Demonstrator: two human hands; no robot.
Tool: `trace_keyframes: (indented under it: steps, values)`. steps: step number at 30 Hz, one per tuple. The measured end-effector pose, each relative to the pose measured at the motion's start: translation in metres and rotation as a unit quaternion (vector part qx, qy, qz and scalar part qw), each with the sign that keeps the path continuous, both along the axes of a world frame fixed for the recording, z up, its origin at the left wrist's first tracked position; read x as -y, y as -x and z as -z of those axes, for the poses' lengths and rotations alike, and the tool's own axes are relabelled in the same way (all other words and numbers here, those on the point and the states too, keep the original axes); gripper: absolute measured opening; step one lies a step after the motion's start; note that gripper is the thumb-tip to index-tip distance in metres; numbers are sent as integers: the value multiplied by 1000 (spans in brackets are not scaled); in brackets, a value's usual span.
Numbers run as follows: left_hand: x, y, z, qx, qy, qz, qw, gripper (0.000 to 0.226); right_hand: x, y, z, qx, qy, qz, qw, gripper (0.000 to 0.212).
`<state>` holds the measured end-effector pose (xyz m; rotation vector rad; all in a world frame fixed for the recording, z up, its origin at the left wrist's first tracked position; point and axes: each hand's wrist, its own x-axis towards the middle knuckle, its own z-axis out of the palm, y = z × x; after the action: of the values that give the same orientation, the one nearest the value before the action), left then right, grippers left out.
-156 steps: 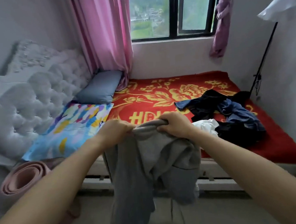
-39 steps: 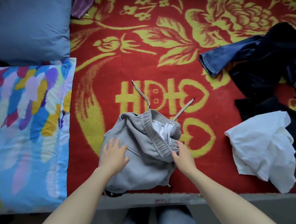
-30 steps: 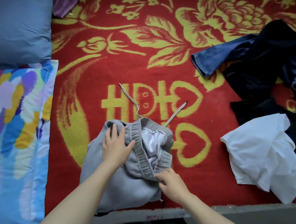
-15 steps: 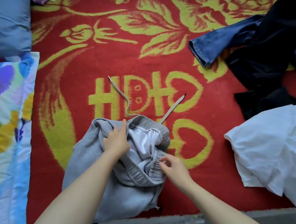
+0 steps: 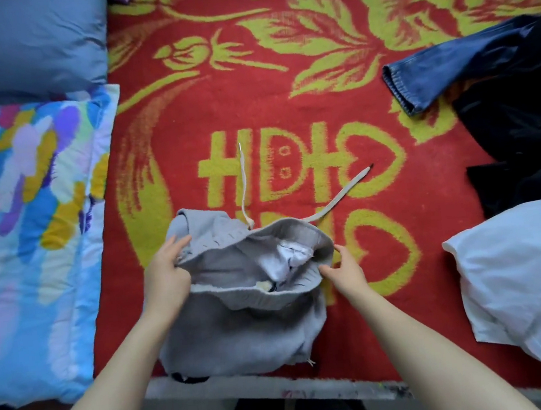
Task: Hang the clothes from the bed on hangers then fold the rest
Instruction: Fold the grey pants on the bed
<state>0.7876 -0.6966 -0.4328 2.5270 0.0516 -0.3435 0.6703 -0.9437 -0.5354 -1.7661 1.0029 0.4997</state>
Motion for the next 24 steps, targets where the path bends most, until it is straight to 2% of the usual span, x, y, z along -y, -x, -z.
trace_keyframes:
  steps: [2,3,5,6,7,12,18,21,24]
  values:
    - [-19,1,1,-12,22,-69,997,66,-4,-2,0,21,-13,24,999,78]
    - [-29,3,3,-26,43,-93,994,66,-5,-4,0,33,-12,24,999,76]
    - [-46,11,7,-55,66,-124,989,65,-7,-9,0,54,-16,32,998,49]
    - [-55,17,11,-64,54,-126,989,64,-9,-11,-3,59,-23,44,997,30]
    - [-63,24,15,-73,29,-117,990,64,-11,-12,-5,62,-27,50,996,22]
    - [-84,45,34,-125,-120,43,984,67,-20,-3,-11,75,7,62,995,30]
    - [-69,38,36,-89,-240,144,956,43,-22,17,-30,87,75,35,993,32]
    - [-91,32,23,-75,-241,168,953,40,-6,29,-53,110,88,40,989,31]
    - [-120,34,-6,-106,-197,205,953,49,10,51,-90,161,82,25,983,40]
